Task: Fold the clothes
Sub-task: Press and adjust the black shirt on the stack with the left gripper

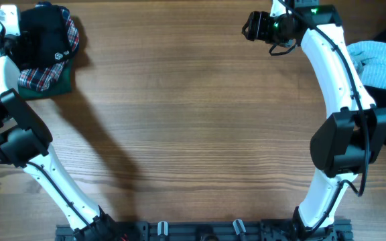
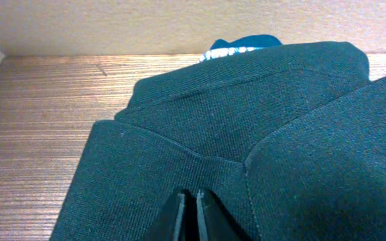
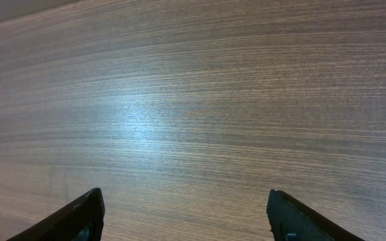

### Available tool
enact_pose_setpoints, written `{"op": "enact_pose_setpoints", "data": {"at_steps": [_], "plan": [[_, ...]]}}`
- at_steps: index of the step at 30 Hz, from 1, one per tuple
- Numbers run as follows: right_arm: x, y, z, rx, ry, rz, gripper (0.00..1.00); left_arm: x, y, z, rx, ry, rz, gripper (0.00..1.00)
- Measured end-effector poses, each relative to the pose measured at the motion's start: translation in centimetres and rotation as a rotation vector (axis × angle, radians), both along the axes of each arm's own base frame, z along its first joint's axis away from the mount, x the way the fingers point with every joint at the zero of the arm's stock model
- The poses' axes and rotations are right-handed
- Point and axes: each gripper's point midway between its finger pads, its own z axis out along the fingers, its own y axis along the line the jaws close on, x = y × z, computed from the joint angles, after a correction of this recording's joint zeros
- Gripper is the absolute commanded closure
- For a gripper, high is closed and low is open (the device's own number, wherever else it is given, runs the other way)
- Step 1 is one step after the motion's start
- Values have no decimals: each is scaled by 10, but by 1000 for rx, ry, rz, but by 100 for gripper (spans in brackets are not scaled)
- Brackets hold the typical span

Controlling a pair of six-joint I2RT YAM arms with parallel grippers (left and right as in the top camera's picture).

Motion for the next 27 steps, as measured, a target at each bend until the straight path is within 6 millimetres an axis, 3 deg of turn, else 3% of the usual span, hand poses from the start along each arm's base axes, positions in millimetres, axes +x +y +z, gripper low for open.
{"op": "enact_pose_setpoints", "data": {"at_steps": [8, 9, 13, 18, 22, 27], "plan": [[0, 0, 0, 0, 0, 0, 22, 1, -6, 11, -33, -28, -30, 83], [0, 0, 0, 0, 0, 0, 21, 1, -9, 15, -42, -31, -36, 78], [0, 0, 0, 0, 0, 0, 21, 0, -25, 36, -62, -40, -65, 63], [0, 0, 0, 0, 0, 0, 21, 13, -70, 64, -66, -70, -140, 61], [0, 0, 0, -1, 0, 1, 21, 17, -106, 56, -70, -23, -200, 61], [0, 0, 0, -2, -1, 4, 20, 13, -110, 46, -22, 32, -197, 65]]}}
